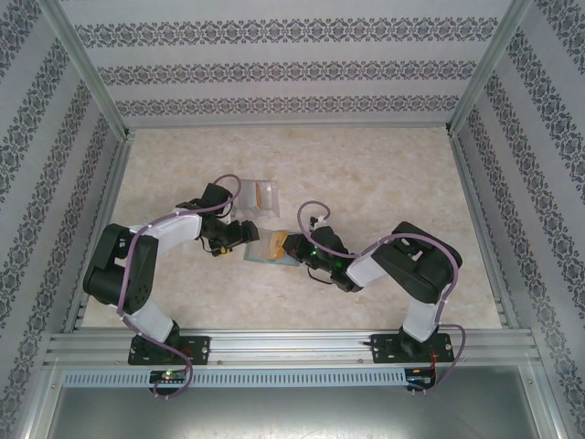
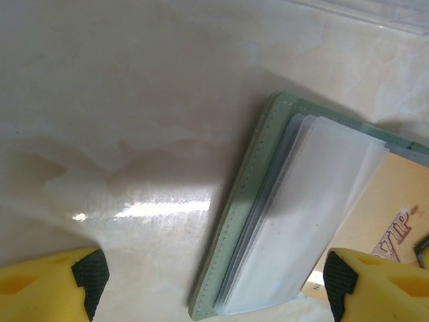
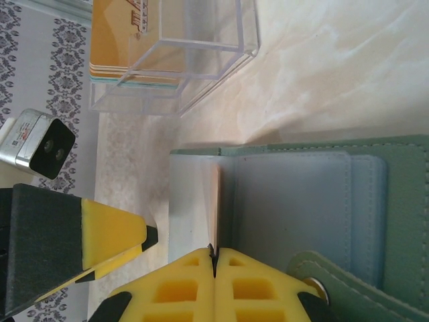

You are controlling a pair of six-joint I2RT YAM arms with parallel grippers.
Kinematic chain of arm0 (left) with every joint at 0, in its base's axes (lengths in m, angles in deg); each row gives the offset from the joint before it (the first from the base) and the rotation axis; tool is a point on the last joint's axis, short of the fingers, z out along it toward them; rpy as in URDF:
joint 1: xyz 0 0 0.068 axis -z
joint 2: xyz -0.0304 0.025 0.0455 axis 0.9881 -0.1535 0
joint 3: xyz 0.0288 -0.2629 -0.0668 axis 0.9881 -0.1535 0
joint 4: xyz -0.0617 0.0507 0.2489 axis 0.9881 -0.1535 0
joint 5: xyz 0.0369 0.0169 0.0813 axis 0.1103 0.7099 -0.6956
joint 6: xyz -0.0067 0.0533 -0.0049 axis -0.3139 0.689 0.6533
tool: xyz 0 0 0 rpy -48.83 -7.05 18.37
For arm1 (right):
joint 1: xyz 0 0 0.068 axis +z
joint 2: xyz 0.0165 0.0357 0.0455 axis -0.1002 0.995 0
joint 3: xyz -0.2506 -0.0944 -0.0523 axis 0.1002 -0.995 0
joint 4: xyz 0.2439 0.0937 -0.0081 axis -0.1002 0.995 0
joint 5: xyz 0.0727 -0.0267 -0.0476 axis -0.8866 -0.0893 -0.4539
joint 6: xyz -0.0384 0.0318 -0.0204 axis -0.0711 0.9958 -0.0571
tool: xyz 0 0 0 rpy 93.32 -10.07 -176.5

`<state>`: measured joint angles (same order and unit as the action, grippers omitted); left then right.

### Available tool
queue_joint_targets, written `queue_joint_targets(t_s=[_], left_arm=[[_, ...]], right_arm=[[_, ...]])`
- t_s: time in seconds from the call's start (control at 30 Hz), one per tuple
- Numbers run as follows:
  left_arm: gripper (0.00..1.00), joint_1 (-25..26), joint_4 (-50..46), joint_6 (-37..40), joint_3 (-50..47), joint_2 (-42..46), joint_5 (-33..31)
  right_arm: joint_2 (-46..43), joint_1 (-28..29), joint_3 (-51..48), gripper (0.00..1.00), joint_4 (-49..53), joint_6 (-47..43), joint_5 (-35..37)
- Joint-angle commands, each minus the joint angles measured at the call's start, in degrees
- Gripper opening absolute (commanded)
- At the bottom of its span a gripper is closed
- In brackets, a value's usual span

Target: Put the credit cards into the card holder

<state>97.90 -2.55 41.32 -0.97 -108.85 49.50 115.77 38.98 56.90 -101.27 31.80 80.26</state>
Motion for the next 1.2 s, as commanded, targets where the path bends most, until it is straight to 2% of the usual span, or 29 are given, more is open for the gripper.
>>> queue_joint_targets(t_s=[0.0, 0.13, 0.4, 0.7, 0.77, 0.83, 0.9, 1.0, 1.17], left_arm=[[0.97, 0.04, 0.39, 0.55, 0.14, -2.49, 1.05], [0.99, 0.07, -1.37, 0.77, 0.39, -1.54, -1.34], [1.0, 0.49, -0.34, -0.1, 0.32, -2.71, -0.35], [1.0, 1.34, -0.66, 0.24, 1.08, -3.62, 0.24], [0.97, 1.5, 0.02, -0.19, 0.73, -3.65, 0.98], [0.88, 1.61, 2.36, -0.63, -0.4, -3.46, 2.8], [0.74, 1.58, 3.8, -0.57, -0.86, -3.62, 3.98], [0.58, 1.6, 4.27, -0.46, -0.85, -4.11, 4.51], [0.47, 1.62, 4.03, -0.19, -0.47, -5.03, 4.93]], right_arm=[[0.47, -0.69, -0.38, 0.0, -1.53, -0.14, -0.74], [-0.05, -2.01, -0.22, 0.0, 0.02, -0.34, -2.78], [2.11, -2.23, 1.46, 0.0, -1.02, 0.27, -5.47], [3.21, -1.12, 1.89, 0.0, -2.36, 0.3, -5.33], [3.35, -0.93, 1.8, 0.0, -3.61, 0.76, -5.1], [3.33, -0.87, 2.04, 0.0, -4.32, 0.79, -4.92], [3.39, -0.63, 2.4, 0.0, -4.53, 0.73, -4.47], [4.26, -0.48, 2.82, 0.0, -5.66, 1.15, -4.36], [6.61, -0.21, 2.88, 0.0, -7.65, 2.96, -4.32]])
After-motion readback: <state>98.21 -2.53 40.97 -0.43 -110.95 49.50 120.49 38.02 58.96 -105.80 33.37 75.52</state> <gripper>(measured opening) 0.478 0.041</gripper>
